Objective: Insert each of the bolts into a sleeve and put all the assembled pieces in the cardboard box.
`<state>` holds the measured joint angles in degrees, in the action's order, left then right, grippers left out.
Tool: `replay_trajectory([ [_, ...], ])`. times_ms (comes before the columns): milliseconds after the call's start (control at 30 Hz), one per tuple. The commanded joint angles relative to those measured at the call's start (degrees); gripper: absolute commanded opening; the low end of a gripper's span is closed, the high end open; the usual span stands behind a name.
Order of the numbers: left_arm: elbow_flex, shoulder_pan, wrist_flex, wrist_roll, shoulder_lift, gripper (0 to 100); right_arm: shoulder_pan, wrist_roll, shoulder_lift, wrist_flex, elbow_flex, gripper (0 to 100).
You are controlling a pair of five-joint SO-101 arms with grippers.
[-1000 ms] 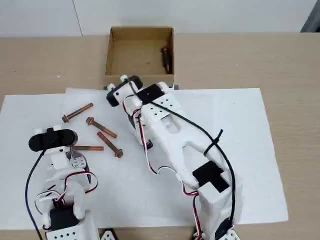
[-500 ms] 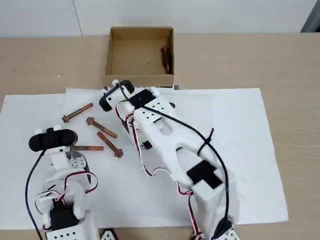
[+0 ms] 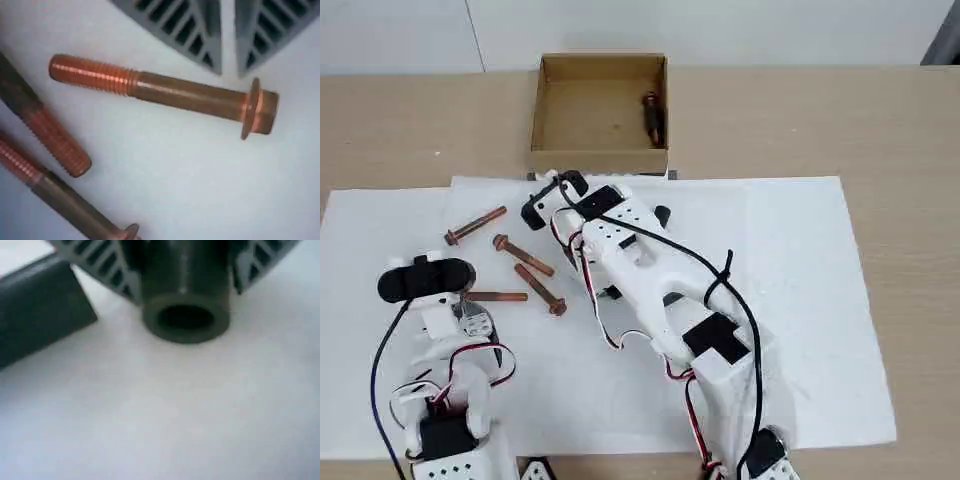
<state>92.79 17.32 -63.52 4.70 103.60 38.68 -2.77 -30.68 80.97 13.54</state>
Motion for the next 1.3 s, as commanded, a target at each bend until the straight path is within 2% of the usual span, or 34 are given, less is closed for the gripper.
replay_trajectory([
  [0, -0.13, 0.00, 0.09, 0.18, 0.70, 1, -0.31, 0.26, -1.36, -1.01, -0.53, 0.2],
  [200, -0.22, 0.00, 0.09, 0.09, 0.70, 1, -0.31, -0.35, 2.42, -0.57, -0.53, 0.2],
  [500, -0.22, 0.00, 0.09, 0.09, 0.70, 1, -0.57, -0.09, 20.79, 2.77, -0.70, 0.3],
  [700, -0.22, 0.00, 0.09, 0.09, 0.70, 1, -5.67, 0.09, 29.32, 8.48, -0.53, 0.3],
  [900, -0.22, 0.00, 0.09, 0.09, 0.70, 1, -11.56, 8.18, 39.69, 13.93, -0.79, 0.3],
  [1133, -0.22, 0.09, 0.00, 0.35, 0.70, 1, -17.98, 13.10, 53.05, 14.55, -1.67, 0.3],
  [1267, -0.22, 0.09, -0.18, 0.35, 0.70, 1, -22.81, 13.10, 61.05, 14.64, -8.97, 0.2],
])
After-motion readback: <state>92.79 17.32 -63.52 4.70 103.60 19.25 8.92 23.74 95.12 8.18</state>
